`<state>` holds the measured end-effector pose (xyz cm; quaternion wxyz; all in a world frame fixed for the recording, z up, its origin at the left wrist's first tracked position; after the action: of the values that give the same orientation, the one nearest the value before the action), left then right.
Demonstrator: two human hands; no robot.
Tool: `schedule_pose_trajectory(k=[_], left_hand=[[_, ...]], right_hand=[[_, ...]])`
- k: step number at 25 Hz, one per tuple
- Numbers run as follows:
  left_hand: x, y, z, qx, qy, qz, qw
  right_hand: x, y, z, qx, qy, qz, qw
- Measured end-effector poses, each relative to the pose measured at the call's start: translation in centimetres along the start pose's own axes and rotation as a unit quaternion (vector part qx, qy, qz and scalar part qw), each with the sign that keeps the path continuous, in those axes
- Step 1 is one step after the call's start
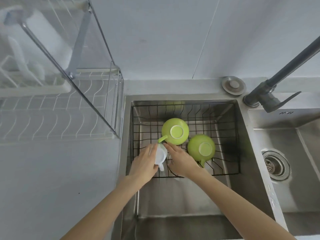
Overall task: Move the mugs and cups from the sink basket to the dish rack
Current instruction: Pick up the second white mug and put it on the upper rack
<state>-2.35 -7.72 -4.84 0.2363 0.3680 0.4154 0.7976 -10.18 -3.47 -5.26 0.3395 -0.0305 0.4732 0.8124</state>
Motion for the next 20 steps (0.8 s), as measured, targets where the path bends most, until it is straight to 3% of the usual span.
schedule_pose_trajectory(k=[4, 11, 20], left_hand=[[-1.4, -1.8, -1.4, -0.01, 0.022, 0.016, 1.0], [-2.0, -3.0, -2.7, -0.023, 0.045, 0.006, 0.999], [-0.5, -0.8, -1.7, 0.019, -0.017, 0.017, 1.0]], right_hand=[[0.6, -2.4, -2.1, -0.041, -0.014, -0.008, 0.999], [0.7, -3.3, -4.2, -0.038, -0.005, -0.025, 0.999], [1.1, -1.6, -2.0, 0.012, 0.0, -0.076, 0.997]])
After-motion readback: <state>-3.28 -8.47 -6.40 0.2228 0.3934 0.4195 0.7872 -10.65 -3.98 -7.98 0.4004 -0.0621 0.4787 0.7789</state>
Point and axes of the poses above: each hand's wrist, its own z-axis away from the middle knuckle, its own y-axis out of the back of the hand, x = y × z, the point moved 10 cm from there along -z, towards the middle knuckle, and after that the axes turned 10 degrees about -y, right-handed, at the moved point
